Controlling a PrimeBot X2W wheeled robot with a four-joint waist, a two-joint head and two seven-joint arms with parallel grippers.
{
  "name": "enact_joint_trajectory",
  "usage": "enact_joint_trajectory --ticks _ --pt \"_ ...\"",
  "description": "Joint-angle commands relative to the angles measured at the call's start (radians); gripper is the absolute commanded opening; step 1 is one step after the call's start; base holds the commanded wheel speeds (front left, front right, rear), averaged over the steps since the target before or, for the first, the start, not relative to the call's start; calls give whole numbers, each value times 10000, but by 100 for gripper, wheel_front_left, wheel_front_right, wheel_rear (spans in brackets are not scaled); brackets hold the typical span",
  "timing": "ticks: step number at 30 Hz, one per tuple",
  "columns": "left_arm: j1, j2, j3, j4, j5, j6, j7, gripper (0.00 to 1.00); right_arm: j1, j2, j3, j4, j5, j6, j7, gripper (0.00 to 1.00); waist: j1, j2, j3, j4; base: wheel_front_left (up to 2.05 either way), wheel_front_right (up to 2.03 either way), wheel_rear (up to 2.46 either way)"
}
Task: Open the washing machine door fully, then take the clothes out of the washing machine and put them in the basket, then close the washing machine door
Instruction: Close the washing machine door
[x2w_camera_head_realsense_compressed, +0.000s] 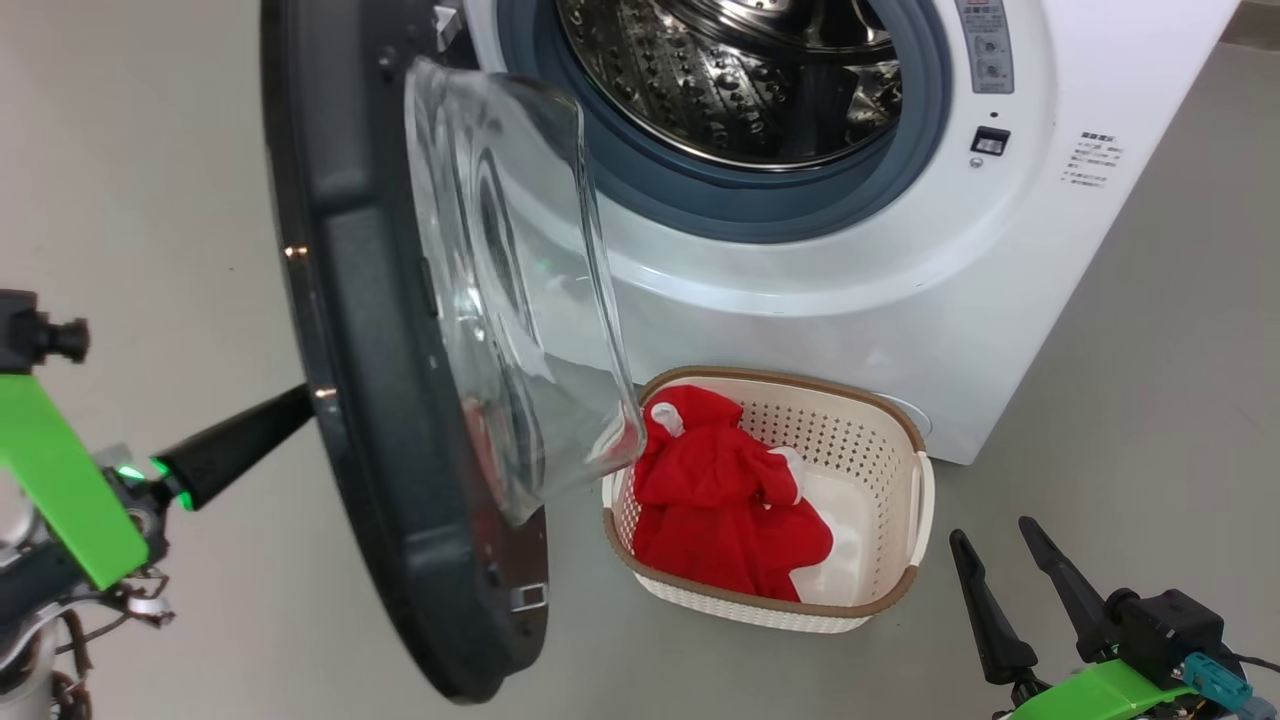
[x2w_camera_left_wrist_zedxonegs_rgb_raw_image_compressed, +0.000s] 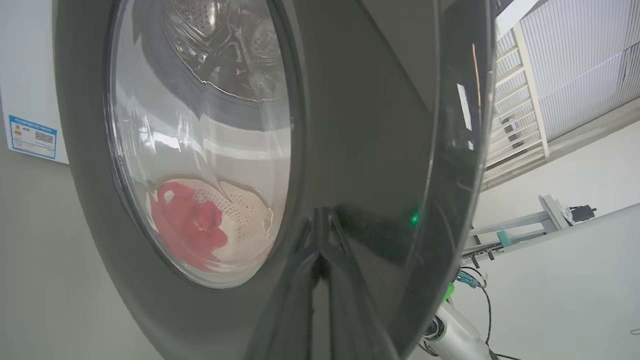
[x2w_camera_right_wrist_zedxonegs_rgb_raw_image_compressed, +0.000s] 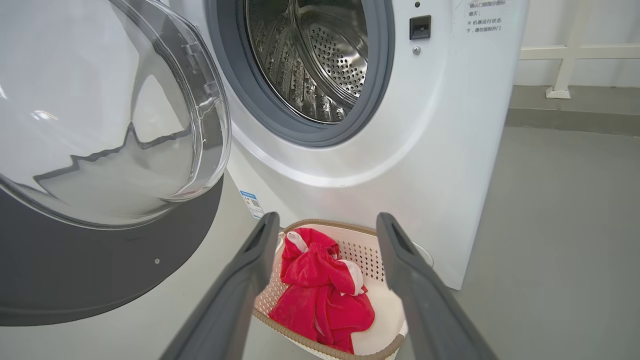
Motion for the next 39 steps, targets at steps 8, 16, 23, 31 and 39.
enact_joint_trajectory --ticks 8,16,23,31,39 --pt "-301 42 -656 -946 -162 -71 -815 0 -232 -88 237 -241 -16 63 -65 100 0 -1 -43 -186 0 0 0" --pt "-84 241 -1010 -841 53 -71 -1584 0 -198 -18 256 -235 -34 63 -65 100 0 -1 -163 -234 0 0 0" --pt "436 358 -966 -432 128 -71 -2331 0 -6 60 264 -220 -28 63 -65 100 0 -1 -378 -192 0 0 0" --pt "1323 368 -988 58 287 -71 -3377 21 63 103 261 -203 -23 63 -65 100 0 -1 -529 -23 0 0 0" --pt "2086 200 -1072 579 212 -71 -4415 60 156 128 257 -209 -35 63 -65 100 0 -1 -626 121 0 0 0"
